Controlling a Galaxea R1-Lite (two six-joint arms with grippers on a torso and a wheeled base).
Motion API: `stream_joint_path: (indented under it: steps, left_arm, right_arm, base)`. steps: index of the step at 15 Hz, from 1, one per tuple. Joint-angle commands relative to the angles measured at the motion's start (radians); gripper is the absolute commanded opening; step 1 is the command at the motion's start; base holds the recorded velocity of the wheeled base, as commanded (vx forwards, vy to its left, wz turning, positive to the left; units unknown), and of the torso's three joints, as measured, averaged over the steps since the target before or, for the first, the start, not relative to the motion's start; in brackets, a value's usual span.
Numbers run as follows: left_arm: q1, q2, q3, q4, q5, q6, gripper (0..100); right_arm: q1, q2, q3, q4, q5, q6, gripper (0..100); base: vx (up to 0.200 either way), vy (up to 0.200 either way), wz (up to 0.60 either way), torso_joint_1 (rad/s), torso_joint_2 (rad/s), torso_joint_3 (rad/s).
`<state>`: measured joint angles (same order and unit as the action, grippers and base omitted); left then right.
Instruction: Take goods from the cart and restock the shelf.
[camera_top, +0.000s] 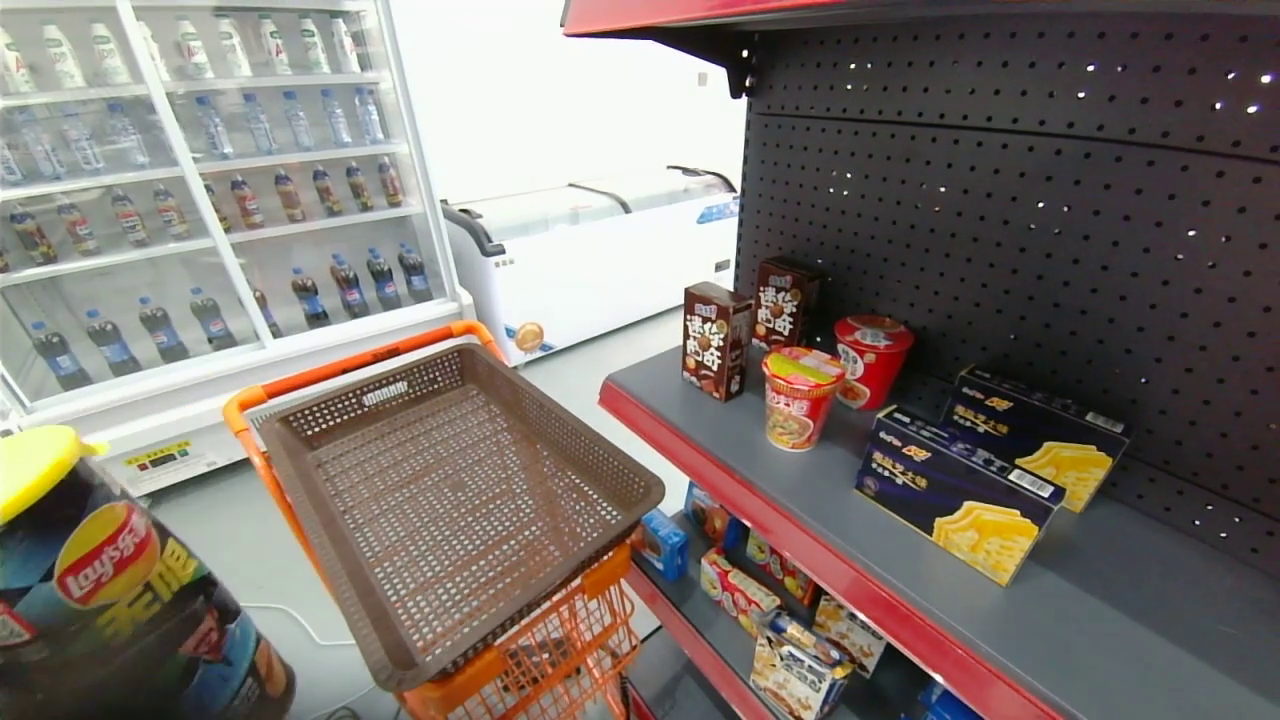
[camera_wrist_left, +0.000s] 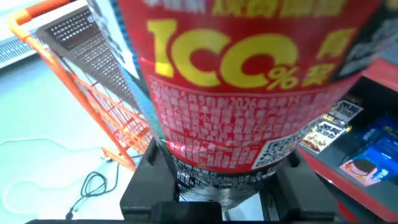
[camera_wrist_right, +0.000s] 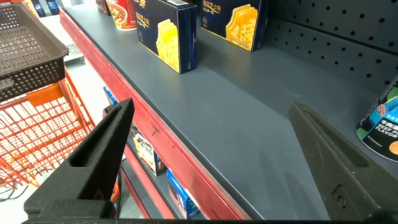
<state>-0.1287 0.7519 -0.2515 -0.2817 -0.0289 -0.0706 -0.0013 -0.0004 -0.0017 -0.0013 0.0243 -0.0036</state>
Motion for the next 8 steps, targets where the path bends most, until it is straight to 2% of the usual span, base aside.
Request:
stream_joint_path:
  steps: [1,3,8]
  left_arm:
    - [0.001,-0.247,-0.025,0.168,0.035,-0.001,0]
    - [0.001,-0.333,-0.042,0.279,0.061,-0.001,0]
    - [0.0,-0.476,-0.031,0.363,0.075,-0.008,0]
  right_arm:
    - [0.001,0.0,0.0,0.0,0.0,-0.001,100]
    - [0.0,0.0,0.0,0.0,0.0,-0.001,100]
    - [0.001,0.0,0.0,0.0,0.0,0.001,100]
  base:
    - [0.0,0.0,0.0,0.0,0.0,0.0]
    - [0.0,0.0,0.0,0.0,0.0,0.0]
    - [0.0,0.0,-0.6,0.002,0.0,0.002]
